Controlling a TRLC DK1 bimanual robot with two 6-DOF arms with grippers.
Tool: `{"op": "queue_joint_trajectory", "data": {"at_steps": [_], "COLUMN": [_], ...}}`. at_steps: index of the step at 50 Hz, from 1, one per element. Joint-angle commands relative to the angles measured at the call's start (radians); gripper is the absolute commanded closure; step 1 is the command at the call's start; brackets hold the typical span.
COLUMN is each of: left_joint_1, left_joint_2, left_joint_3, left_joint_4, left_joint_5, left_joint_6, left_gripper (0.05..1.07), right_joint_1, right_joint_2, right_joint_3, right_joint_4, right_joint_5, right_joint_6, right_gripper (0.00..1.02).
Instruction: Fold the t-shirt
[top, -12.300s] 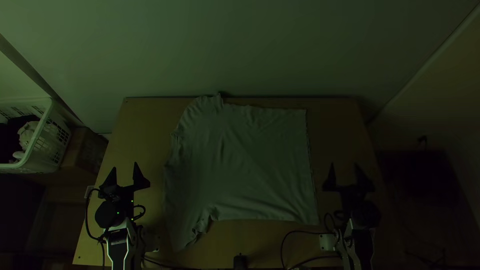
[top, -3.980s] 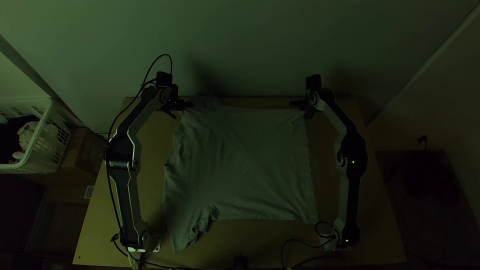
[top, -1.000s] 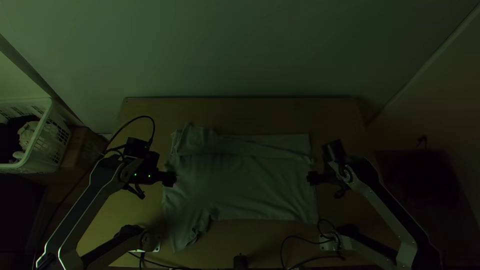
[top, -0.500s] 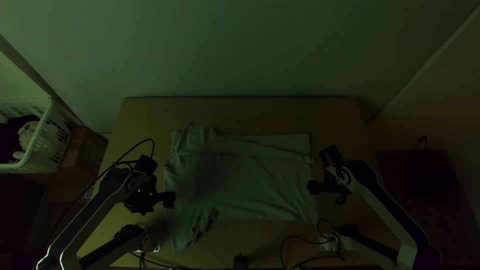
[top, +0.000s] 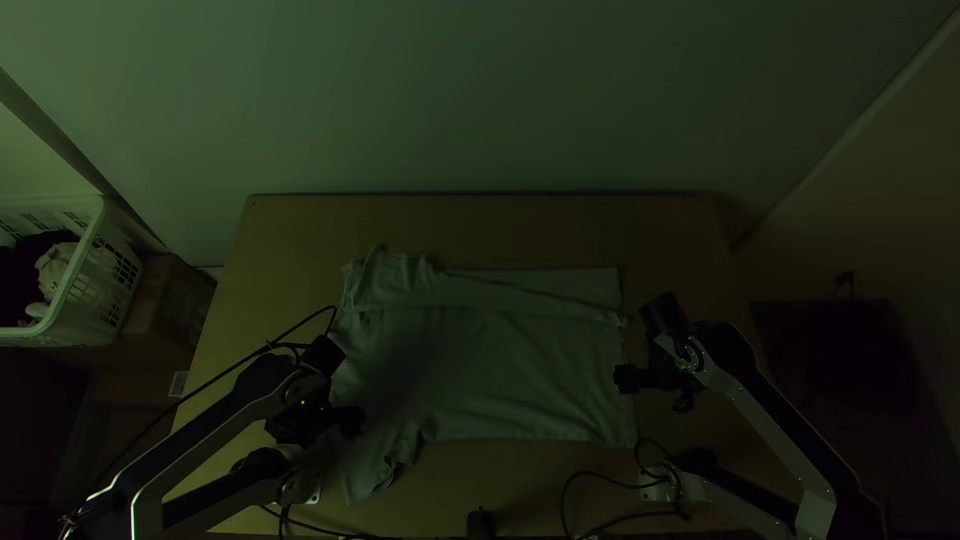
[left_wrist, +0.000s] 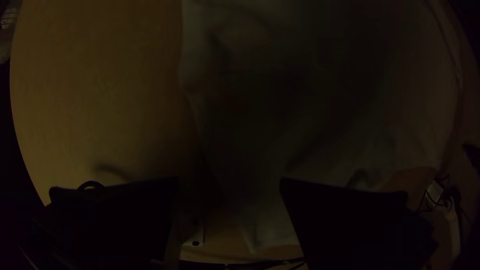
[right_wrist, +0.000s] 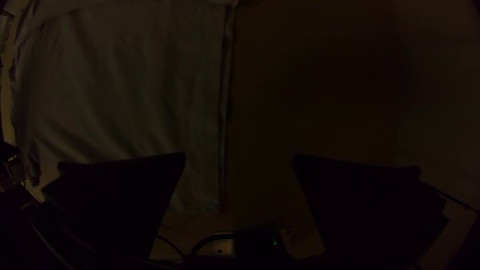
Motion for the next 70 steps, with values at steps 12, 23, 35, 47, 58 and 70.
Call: {"op": "queue_joint_trajectory", "data": {"at_steps": [12, 23, 35, 47, 58, 70], "left_joint_1": [-0.149, -0.178, -0.152, -0.098, -0.035, -0.023], "left_joint_2": [0.088, 0.092, 0.085, 0.048, 0.043, 0.029], "left_joint_3": [-0.046, -0.039, -0.008, 0.041, 0.056, 0.053], "left_joint_4": [0.045, 0.109, 0.101, 0.066, 0.048, 0.065], "left_joint_5": [0.004, -0.062, -0.062, -0.062, -0.062, -0.062], "left_joint_6": [0.014, 0.04, 0.06, 0.095, 0.141, 0.148], "left_gripper": [0.23, 1.04, 1.04, 1.04, 1.04, 1.04], "right_joint_1": [-0.042, -0.057, -0.068, -0.053, -0.024, 0.041], "right_joint_2": [0.009, 0.008, 0.07, 0.152, 0.235, 0.331], "right_joint_3": [-0.049, -0.072, -0.121, -0.128, -0.135, -0.153], "right_joint_4": [-0.037, -0.042, -0.042, -0.083, -0.128, -0.128], "right_joint_5": [-0.089, -0.091, -0.143, -0.189, -0.215, -0.266], "right_joint_6": [0.019, 0.005, -0.038, -0.04, -0.041, -0.047], "right_gripper": [0.05, 0.05, 0.07, 0.12, 0.12, 0.12]}}
